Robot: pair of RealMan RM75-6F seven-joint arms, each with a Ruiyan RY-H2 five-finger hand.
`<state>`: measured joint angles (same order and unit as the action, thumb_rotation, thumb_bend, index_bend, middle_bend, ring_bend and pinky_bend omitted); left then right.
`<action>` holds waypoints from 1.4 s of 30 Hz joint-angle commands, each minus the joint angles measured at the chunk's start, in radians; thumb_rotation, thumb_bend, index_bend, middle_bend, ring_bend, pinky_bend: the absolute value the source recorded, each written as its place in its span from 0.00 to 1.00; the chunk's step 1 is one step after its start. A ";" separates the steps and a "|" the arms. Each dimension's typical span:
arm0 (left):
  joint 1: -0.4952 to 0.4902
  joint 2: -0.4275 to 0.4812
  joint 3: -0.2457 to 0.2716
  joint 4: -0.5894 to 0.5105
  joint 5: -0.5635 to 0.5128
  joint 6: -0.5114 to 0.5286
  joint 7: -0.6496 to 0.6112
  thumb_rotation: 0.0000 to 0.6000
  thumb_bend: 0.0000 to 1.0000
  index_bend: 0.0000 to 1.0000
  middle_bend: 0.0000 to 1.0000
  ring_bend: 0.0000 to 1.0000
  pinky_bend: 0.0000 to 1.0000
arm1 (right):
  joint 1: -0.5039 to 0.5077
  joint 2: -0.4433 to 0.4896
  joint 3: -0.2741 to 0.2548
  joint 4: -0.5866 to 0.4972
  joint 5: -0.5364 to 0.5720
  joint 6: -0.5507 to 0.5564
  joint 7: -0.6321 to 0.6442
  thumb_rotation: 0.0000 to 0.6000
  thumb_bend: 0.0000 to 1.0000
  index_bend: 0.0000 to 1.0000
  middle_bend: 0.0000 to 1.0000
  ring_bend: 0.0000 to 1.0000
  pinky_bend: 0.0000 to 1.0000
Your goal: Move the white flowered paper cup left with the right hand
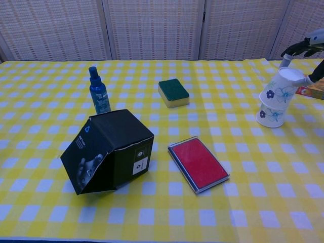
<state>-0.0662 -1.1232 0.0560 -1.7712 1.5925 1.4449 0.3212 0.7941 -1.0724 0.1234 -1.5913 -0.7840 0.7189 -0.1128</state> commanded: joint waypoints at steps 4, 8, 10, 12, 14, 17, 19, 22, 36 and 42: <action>-0.001 -0.004 0.000 -0.001 0.000 -0.002 0.004 1.00 0.32 0.02 0.00 0.00 0.23 | -0.022 0.126 0.051 -0.166 -0.043 0.069 0.012 1.00 0.31 0.35 0.05 0.00 0.00; -0.001 -0.003 0.000 -0.002 0.001 -0.002 0.001 1.00 0.32 0.02 0.00 0.00 0.23 | -0.022 0.165 0.070 -0.228 -0.047 0.096 0.003 1.00 0.31 0.35 0.05 0.00 0.00; 0.000 0.000 -0.001 -0.004 0.002 0.003 -0.002 1.00 0.32 0.02 0.00 0.00 0.23 | -0.011 0.165 0.073 -0.248 -0.038 0.099 -0.017 1.00 0.31 0.35 0.05 0.00 0.00; 0.002 0.004 0.000 -0.006 0.006 0.008 -0.006 1.00 0.32 0.02 0.00 0.00 0.23 | 0.005 0.142 0.069 -0.243 -0.016 0.093 -0.040 1.00 0.31 0.35 0.05 0.00 0.00; 0.005 0.007 0.001 -0.008 0.010 0.015 -0.010 1.00 0.32 0.02 0.00 0.00 0.23 | 0.022 0.109 0.061 -0.224 0.006 0.081 -0.059 1.00 0.31 0.35 0.05 0.00 0.00; 0.008 0.015 0.005 -0.012 0.018 0.021 -0.022 1.00 0.32 0.02 0.00 0.00 0.23 | 0.057 0.031 0.039 -0.159 0.051 0.056 -0.102 1.00 0.31 0.35 0.05 0.00 0.00; 0.010 0.019 0.007 -0.015 0.024 0.025 -0.028 1.00 0.32 0.02 0.00 0.00 0.23 | 0.078 -0.016 0.026 -0.117 0.082 0.041 -0.125 1.00 0.31 0.35 0.05 0.00 0.00; 0.012 0.025 0.014 -0.018 0.040 0.030 -0.038 1.00 0.32 0.02 0.00 0.00 0.23 | 0.116 -0.090 0.002 -0.047 0.137 0.028 -0.177 1.00 0.31 0.35 0.05 0.00 0.00; 0.032 0.052 0.023 -0.026 0.083 0.074 -0.076 1.00 0.32 0.02 0.00 0.00 0.23 | 0.246 -0.285 -0.065 0.104 0.373 0.031 -0.367 1.00 0.30 0.35 0.04 0.00 0.00; 0.038 0.054 0.023 -0.024 0.090 0.084 -0.080 1.00 0.32 0.02 0.00 0.00 0.23 | 0.256 -0.246 -0.059 0.067 0.418 0.004 -0.353 1.00 0.23 0.09 0.00 0.00 0.00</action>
<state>-0.0289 -1.0687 0.0787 -1.7954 1.6829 1.5285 0.2409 1.0494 -1.3333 0.0606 -1.5094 -0.3623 0.7291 -0.4751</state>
